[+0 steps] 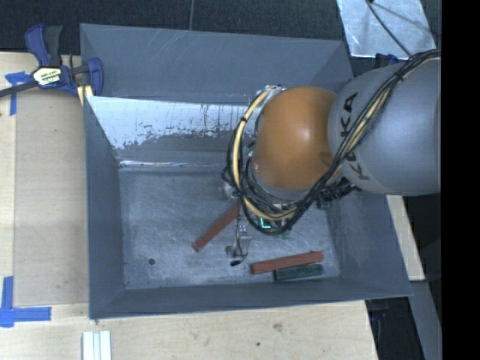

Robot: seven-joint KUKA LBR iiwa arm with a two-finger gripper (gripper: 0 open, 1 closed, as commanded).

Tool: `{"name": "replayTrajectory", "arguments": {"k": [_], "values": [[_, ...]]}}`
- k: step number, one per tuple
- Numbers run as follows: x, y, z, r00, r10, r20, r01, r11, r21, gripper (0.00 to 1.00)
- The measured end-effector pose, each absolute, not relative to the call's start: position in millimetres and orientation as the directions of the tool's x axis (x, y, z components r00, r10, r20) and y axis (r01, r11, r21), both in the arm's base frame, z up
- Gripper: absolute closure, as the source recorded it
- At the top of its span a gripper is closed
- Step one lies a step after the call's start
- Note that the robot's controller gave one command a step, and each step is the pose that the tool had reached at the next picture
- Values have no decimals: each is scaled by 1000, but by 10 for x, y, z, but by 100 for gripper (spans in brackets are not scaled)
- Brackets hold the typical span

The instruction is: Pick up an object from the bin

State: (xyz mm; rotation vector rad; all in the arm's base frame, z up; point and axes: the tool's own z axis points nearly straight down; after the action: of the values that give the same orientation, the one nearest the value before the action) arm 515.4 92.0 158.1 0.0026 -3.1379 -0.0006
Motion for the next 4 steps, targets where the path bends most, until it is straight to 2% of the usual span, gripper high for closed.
{"name": "replayTrajectory", "arguments": {"k": [1,2,3,4], "values": [[5359,919,700,-970,-245,-1,-245,970,0,0],[5368,921,712,-970,-244,-3,-244,970,1,100],[5582,720,2667,-970,-244,-13,-244,970,-2,100],[5564,722,2617,-970,-244,-4,-244,970,0,0]]}}
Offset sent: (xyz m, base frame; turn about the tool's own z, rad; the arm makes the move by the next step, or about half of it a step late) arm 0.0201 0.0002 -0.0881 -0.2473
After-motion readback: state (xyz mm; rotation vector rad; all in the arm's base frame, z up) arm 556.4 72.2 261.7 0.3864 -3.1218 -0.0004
